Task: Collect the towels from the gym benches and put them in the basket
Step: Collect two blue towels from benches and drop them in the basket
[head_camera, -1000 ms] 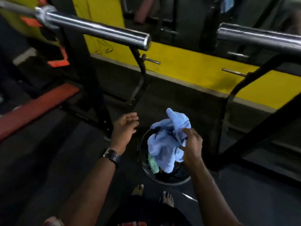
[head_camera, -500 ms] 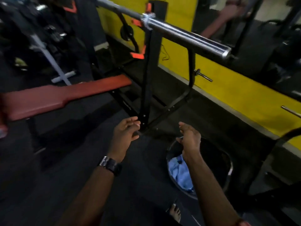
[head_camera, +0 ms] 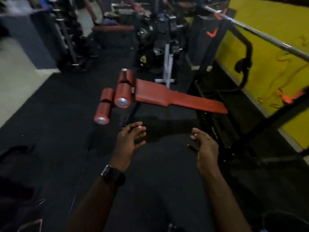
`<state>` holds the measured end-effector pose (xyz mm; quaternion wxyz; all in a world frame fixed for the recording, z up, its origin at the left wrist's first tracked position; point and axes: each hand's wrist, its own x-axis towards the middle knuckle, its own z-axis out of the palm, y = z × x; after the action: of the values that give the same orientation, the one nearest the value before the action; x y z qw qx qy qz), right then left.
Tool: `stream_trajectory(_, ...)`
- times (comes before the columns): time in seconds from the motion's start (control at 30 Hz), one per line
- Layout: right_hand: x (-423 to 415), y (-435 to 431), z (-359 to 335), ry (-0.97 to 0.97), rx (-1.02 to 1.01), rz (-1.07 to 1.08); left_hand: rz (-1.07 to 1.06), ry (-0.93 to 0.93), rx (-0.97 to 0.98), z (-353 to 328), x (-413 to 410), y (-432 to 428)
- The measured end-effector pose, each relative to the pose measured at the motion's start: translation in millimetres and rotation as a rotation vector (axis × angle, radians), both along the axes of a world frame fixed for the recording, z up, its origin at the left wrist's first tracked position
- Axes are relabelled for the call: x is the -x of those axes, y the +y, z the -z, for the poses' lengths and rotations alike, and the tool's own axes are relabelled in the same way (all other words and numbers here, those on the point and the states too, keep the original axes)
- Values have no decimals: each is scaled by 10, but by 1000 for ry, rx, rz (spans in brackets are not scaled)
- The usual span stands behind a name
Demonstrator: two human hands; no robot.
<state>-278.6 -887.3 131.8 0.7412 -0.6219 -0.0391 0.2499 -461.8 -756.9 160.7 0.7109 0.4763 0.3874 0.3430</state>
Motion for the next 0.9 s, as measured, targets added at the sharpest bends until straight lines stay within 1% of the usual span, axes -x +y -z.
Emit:
stream_trajectory(0.13,295,1004,-34,2,-32,-159,-147,-31,3,52,445,710)
stream_trajectory(0.23,427,1674,-28,38,-52,-246,-235,-6,1,71,663,1211)
stream_trajectory(0.27,518,2297,14,59,-57,-326,-299,-6,-34,88,818,1720)
stream_trajectory(0.37,570,2690,44,100,-82,-330,-323,22,-54,37,957,2038)
stream_trajectory(0.43,623,3279,35,102,-87,-366,-390,14,-57,-13,1071,2515)
stream_trajectory(0.47,671,3759,42,122,-78,-413,-432,22,-38,-43,1150,2902)
stream_trajectory(0.6,888,5056,-51,114,-71,-540,-549,27,-31,-69,1386,3871)
stream_trajectory(0.77,1236,6292,-25,113,-47,-662,-632,17,13,117,1618,4766)
stream_trajectory(0.9,1471,7331,76,95,-50,-698,-657,-11,32,304,1792,5761)
